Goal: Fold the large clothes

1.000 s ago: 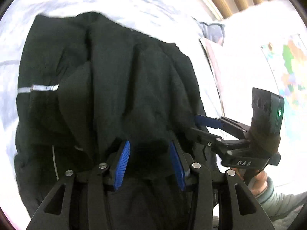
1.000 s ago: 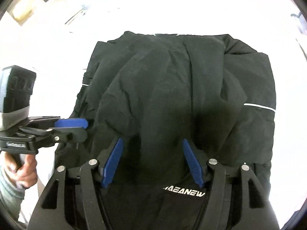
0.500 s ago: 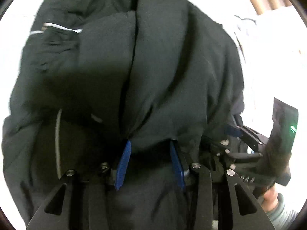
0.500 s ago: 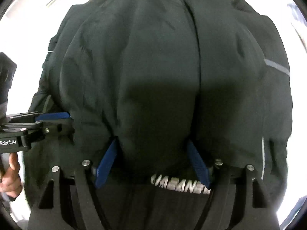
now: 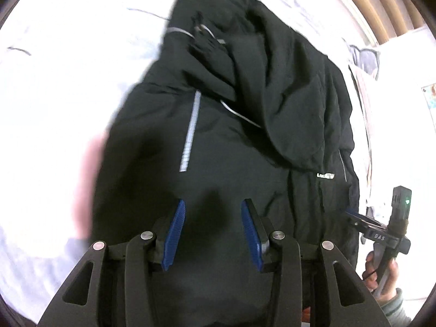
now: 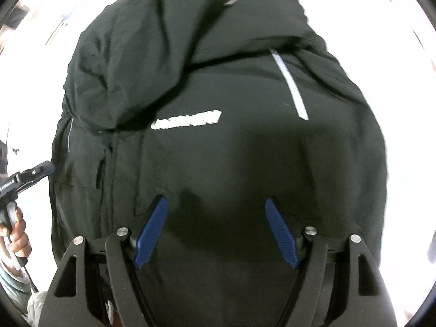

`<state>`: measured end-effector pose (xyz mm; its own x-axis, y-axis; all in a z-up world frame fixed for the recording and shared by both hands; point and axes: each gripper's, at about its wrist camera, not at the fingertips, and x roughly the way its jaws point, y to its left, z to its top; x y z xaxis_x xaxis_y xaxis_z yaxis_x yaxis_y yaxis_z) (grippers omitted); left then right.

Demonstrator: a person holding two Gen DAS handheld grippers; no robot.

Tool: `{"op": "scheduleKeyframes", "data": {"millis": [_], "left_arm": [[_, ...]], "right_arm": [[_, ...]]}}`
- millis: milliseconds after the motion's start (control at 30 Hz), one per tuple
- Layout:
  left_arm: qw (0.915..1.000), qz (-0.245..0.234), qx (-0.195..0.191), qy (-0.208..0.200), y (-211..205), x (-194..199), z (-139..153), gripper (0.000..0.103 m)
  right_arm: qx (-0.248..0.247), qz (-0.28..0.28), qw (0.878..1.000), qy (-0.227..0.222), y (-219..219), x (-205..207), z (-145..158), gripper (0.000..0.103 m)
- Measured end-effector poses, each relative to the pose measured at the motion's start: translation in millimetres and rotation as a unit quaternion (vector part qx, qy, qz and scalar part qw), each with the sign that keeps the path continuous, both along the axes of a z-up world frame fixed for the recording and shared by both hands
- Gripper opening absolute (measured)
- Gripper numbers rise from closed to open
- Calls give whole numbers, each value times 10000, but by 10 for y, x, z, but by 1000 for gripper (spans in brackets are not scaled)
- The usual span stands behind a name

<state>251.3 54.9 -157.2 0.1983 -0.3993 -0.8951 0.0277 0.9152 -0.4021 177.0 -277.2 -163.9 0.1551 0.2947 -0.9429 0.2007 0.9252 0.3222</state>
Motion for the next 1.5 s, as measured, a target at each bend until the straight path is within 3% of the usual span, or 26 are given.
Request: {"op": "scheduleKeyframes", "data": {"millis": [133, 233, 367, 500, 700, 800, 900, 1000, 1067, 1167, 1233, 1267, 1333, 1400, 1500], "left_arm": [[9994, 331, -110, 82, 362, -112, 7, 44], [9985, 523, 32, 137, 510, -317, -28, 44], [9950, 891, 18, 442, 716, -587, -168, 44], [9925, 911, 152, 804, 867, -886, -365, 44], [9869, 801, -393, 1342, 836, -1135, -726, 44], [9855, 756, -849, 1256, 803, -1160, -686, 44], [9853, 337, -1471, 806, 663, -1141, -375, 44], [9841, 106, -1646, 658, 543, -1083, -244, 47], [9848, 111, -1550, 775, 499, -1034, -333, 49], [9853, 173, -1179, 1221, 428, -1000, -610, 49], [9855, 139, -1011, 1352, 439, -1019, -719, 49], [9859, 141, -982, 1348, 440, -1035, -729, 49], [9861, 137, -1025, 1298, 414, -1054, -687, 49], [9826, 95, -1428, 1185, 413, -1041, -554, 49], [9725, 80, -2132, 938, 417, -1013, -359, 49]], "right_arm": [[-109, -178, 9998, -1, -292, -242, 109, 77], [-248, -249, 9993, 148, -496, -356, 154, 77], [-470, -284, 9983, 216, -675, -528, 208, 77], [-679, -305, 9965, 379, -922, -725, 208, 77], [-751, -421, 9942, 645, -1162, -1015, 149, 77], [-651, -476, 9947, 635, -1224, -1150, 177, 77], [-599, -664, 9945, 536, -1358, -1288, 273, 77], [-380, -899, 9940, 492, -1579, -1408, 334, 77], [-240, -1010, 9931, 543, -1701, -1471, 298, 77], [-130, -1060, 9918, 697, -1783, -1570, 186, 67], [-55, -1073, 9909, 811, -1593, -1610, 85, 62], [-8, -1069, 9905, 867, -1553, -1607, 42, 61], [322, -1004, 9907, 854, -1469, -1625, 30, 49], [383, -772, 9941, 663, -1352, -1585, 160, 43], [759, -525, 9952, 321, -1240, -1531, 369, 43]]}}
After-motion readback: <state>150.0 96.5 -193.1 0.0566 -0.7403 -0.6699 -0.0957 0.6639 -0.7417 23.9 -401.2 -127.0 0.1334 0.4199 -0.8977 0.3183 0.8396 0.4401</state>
